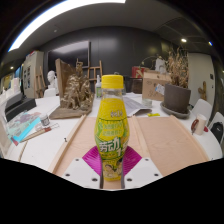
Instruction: Pour water
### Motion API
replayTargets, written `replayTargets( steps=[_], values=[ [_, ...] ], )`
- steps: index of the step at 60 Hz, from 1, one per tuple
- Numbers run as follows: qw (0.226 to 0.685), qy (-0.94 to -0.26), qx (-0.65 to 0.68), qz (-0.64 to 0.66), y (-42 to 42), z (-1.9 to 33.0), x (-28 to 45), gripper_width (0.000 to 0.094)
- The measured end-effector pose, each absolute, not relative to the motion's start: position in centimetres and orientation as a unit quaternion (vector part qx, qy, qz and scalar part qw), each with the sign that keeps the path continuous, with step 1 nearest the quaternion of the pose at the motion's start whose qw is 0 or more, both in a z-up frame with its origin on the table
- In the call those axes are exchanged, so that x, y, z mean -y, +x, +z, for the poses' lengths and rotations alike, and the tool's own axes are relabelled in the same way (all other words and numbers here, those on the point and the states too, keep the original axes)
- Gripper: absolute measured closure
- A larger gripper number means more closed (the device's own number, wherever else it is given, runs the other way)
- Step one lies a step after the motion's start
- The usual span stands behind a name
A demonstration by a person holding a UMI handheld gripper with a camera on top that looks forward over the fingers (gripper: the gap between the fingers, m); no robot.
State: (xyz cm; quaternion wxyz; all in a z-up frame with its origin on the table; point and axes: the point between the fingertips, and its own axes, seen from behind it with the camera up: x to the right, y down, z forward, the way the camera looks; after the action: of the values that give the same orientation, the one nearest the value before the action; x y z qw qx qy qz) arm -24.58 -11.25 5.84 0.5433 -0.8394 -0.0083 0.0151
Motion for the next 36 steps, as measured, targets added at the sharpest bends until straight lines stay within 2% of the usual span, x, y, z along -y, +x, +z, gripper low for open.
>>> replayTargets(
  steps=[9, 23, 28, 36],
  values=[
    [0.561, -0.826, -0.005, 0.047, -23.4, 10.7, 10.6, 0.0706],
    [0.577, -0.769, -0.141, 0.236, -17.7, 22.2, 7.5, 0.0709],
    [0.558, -0.733, -0.207, 0.329, -14.3, 25.6, 6.0, 0.0708],
    [0.506, -0.663, -0.305, 0.459, -6.8, 28.4, 3.4, 0.0709]
  ],
)
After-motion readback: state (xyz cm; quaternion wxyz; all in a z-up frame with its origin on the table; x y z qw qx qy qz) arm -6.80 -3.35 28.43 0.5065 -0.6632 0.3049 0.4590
